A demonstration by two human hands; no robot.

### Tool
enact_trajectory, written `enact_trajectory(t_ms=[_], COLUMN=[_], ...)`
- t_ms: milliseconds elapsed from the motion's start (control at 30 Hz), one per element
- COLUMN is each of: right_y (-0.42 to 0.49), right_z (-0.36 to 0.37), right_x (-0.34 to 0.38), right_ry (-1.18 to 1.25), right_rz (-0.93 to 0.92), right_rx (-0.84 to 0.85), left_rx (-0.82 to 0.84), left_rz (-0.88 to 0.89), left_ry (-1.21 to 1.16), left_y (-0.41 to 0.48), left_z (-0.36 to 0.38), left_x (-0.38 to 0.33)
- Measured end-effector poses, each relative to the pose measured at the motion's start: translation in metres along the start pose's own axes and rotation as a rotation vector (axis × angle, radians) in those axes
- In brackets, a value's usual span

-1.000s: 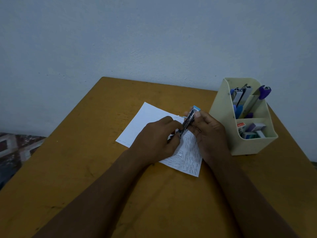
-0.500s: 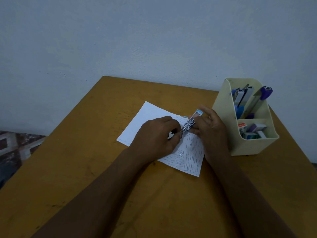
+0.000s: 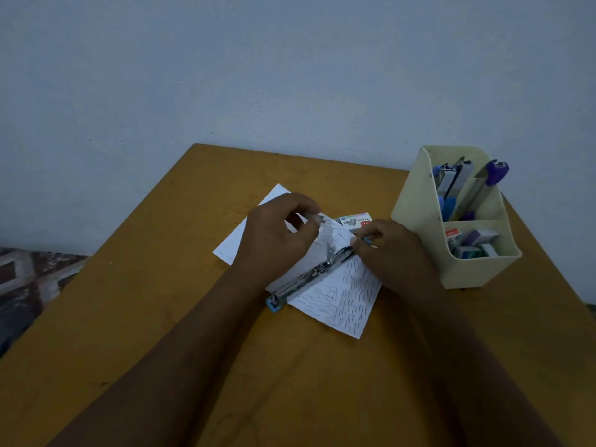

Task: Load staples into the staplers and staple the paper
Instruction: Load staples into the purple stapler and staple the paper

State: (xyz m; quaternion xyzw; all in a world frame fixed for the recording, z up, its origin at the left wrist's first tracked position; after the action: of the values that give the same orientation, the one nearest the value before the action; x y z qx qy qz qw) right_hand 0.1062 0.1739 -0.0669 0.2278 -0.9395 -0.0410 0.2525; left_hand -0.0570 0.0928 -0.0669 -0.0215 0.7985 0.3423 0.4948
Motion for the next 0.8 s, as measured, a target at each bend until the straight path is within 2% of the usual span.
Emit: enact_trajectory(t_ms=[200, 467, 633, 800], right_y=[0.002, -0.02, -0.06, -0.114], right_z=[-0.006, -0.026, -0.066, -0.124], right_x=[0.0, 0.001, -0.017, -0.06], right_ry=[-0.059, -0.026, -0.03, -0.018], right_rz=[-0.026, -0.084, 0.009, 0.129], right_rx=[0.059, -0.035, -0.019, -0.033], left_rx=[0.096, 0.222, 0.383, 0.58], left_rz=[-0.062, -0.05, -0.03, 0.041], left_ry=[-0.006, 0.017, -0.02, -0.05], left_y=[0.004, 0.007, -0.003, -0.019], left_z=[-0.002, -0.001, 0.023, 0.078], left_x=[0.0, -0.024, -0.063, -0.107])
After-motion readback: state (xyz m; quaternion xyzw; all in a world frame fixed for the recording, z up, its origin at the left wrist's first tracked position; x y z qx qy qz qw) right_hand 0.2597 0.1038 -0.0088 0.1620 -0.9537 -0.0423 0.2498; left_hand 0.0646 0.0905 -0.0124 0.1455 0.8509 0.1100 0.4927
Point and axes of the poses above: each hand's wrist, its own y-axis towards the middle knuckle, its own z-axis out of the palm, x = y × z, the point moved 1 cm from there along y, towards the middle knuckle, and after that the axes turned 10 degrees about -y, right-handed, at the moved point
